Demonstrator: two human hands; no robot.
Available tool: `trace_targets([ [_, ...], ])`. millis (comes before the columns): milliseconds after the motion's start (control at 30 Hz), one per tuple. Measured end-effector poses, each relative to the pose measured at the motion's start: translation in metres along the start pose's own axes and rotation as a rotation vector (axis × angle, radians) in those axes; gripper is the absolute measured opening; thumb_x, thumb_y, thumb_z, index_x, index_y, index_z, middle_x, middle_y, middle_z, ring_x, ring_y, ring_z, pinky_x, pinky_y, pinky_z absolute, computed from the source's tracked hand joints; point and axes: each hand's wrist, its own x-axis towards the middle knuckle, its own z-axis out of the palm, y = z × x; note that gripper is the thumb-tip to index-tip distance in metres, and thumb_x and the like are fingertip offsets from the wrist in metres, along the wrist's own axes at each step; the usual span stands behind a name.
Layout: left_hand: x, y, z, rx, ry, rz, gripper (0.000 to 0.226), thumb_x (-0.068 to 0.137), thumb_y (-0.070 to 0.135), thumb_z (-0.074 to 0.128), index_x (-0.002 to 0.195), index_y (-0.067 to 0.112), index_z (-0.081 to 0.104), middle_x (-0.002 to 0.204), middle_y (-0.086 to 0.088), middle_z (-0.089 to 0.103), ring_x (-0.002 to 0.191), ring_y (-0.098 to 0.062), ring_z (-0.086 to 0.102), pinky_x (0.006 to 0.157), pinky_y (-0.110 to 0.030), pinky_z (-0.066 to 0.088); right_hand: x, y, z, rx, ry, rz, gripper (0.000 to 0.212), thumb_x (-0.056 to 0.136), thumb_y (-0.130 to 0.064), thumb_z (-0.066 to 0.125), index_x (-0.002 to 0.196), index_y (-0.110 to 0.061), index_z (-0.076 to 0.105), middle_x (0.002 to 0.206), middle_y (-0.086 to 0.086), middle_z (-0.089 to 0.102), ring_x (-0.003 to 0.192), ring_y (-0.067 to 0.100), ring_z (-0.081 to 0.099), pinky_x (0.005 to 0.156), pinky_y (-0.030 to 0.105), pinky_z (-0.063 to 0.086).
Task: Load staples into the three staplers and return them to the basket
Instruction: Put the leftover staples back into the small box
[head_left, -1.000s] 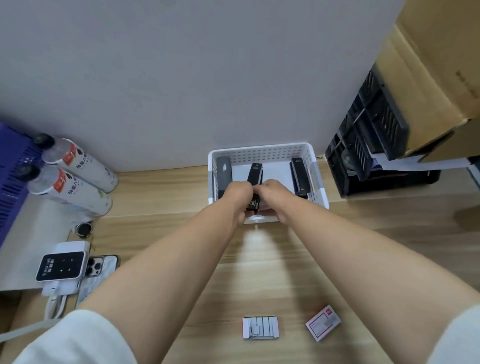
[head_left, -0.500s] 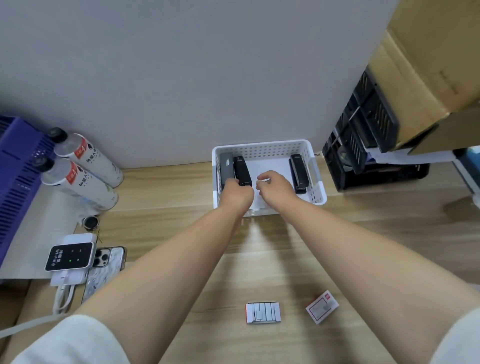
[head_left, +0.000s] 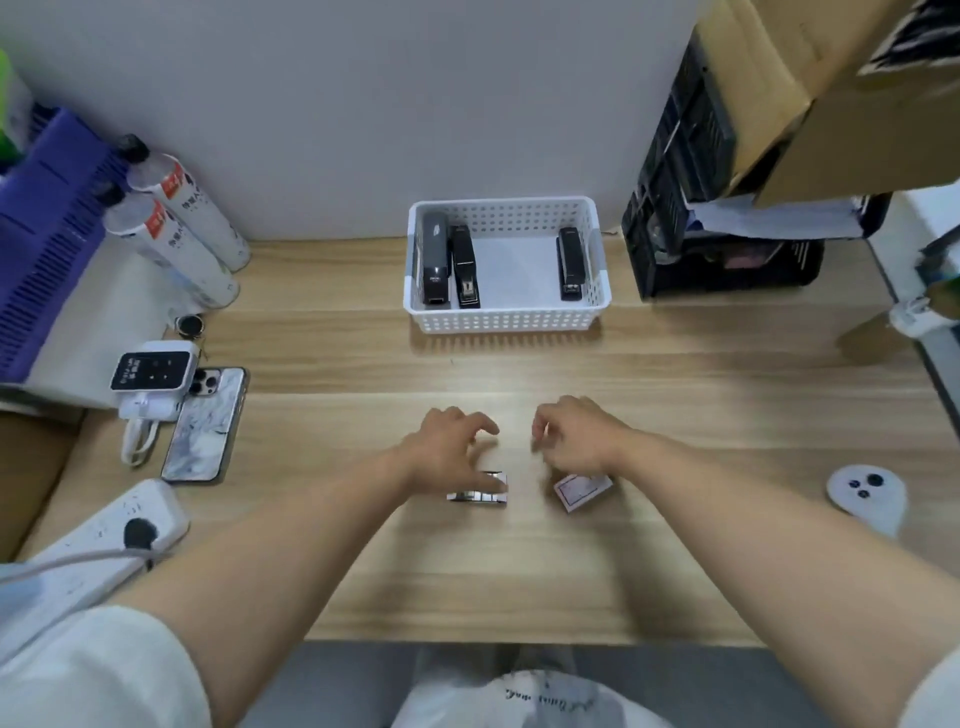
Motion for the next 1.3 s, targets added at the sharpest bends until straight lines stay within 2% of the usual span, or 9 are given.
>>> trace_targets([
  [67,-0.014,-0.01,0.025,0.052,0.005,0.007,0.083,0.069,0.048,0.086,0.139,0.032,0.044,0.128,-0.002,0.045,0.122,-0.023,0.035,0.103,-0.041,0.043,-0.016,0.014,0.018,-0.127,-0.055,-0.035,0.041,0.067,-0.03,0.063,0.107,-0.036,0.053,0.112,-0.005,0.044,0.112,0.018,0.039,0.092,0.042,0.047],
  [200,-0.032,-0.021,0.064,0.036,0.174,-0.003,0.073,0.07,0.03,0.083,0.132,0.029,0.045,0.122,-0.001,0.044,0.118,-0.023,0.038,0.089,-0.037,0.048,-0.045,0.036,0.044,-0.253,0.07,-0.155,0.055,0.066,-0.027,0.068,0.115,-0.037,0.045,0.113,-0.006,0.037,0.107,0.016,0.035,0.078,0.035,0.042],
  [333,-0.036,-0.023,0.079,-0.014,0.305,0.006,0.062,0.077,0.023,0.078,0.133,0.027,0.05,0.122,0.0,0.045,0.119,-0.023,0.041,0.088,-0.041,0.052,-0.056,0.047,0.061,-0.298,0.211,-0.126,0.048,0.077,-0.012,0.064,0.119,-0.026,0.048,0.115,0.0,0.042,0.11,0.024,0.042,0.075,0.036,0.044],
  [467,-0.033,-0.02,0.087,-0.065,0.395,0.046,0.044,0.083,0.02,0.073,0.124,0.023,0.057,0.115,0.001,0.049,0.111,-0.022,0.043,0.084,-0.041,0.052,-0.061,0.043,0.075,-0.18,0.305,-0.128,0.037,0.082,-0.012,0.061,0.117,-0.022,0.055,0.11,0.001,0.048,0.108,0.025,0.044,0.077,0.037,0.047],
  [567,-0.03,-0.019,0.091,-0.092,0.401,0.114,0.032,0.084,0.016,0.071,0.115,0.019,0.063,0.108,0.001,0.052,0.104,-0.021,0.044,0.083,-0.042,0.051,-0.06,0.03,0.088,-0.102,0.355,-0.137,0.036,0.085,-0.016,0.062,0.12,-0.023,0.059,0.109,0.001,0.049,0.107,0.023,0.045,0.077,0.036,0.047],
  [833,-0.027,-0.017,0.092,-0.105,0.379,0.247,0.03,0.084,0.018,0.073,0.113,0.018,0.068,0.106,0.0,0.056,0.103,-0.022,0.047,0.085,-0.042,0.05,-0.056,0.011,0.105,-0.037,0.422,-0.115,0.035,0.085,-0.021,0.066,0.12,-0.026,0.063,0.108,0.0,0.05,0.108,0.023,0.044,0.077,0.038,0.048],
  [1000,-0.026,-0.018,0.095,-0.115,0.397,0.251,0.03,0.085,0.016,0.07,0.115,0.016,0.068,0.108,-0.002,0.055,0.104,-0.024,0.047,0.084,-0.042,0.049,-0.057,0.01,0.105,0.013,0.422,-0.148,0.035,0.085,-0.02,0.067,0.119,-0.026,0.066,0.106,-0.002,0.05,0.105,0.02,0.044,0.077,0.035,0.045],
  [1167,-0.028,-0.019,0.096,-0.229,0.37,0.238,0.047,0.081,0.018,0.076,0.126,0.015,0.061,0.115,-0.003,0.056,0.111,-0.021,0.05,0.096,-0.031,0.044,-0.056,0.005,0.108,0.02,0.441,-0.127,0.035,0.085,-0.021,0.068,0.12,-0.025,0.065,0.106,-0.002,0.05,0.106,0.022,0.044,0.079,0.037,0.046],
  [1300,-0.028,-0.025,0.092,-0.46,0.416,0.069,0.029,0.096,0.009,0.058,0.124,0.012,0.061,0.12,-0.007,0.053,0.104,-0.013,0.058,0.101,-0.026,0.046,-0.056,0.004,0.109,0.028,0.437,-0.121,0.036,0.085,-0.019,0.068,0.12,-0.025,0.064,0.106,-0.002,0.05,0.106,0.021,0.043,0.078,0.037,0.046],
])
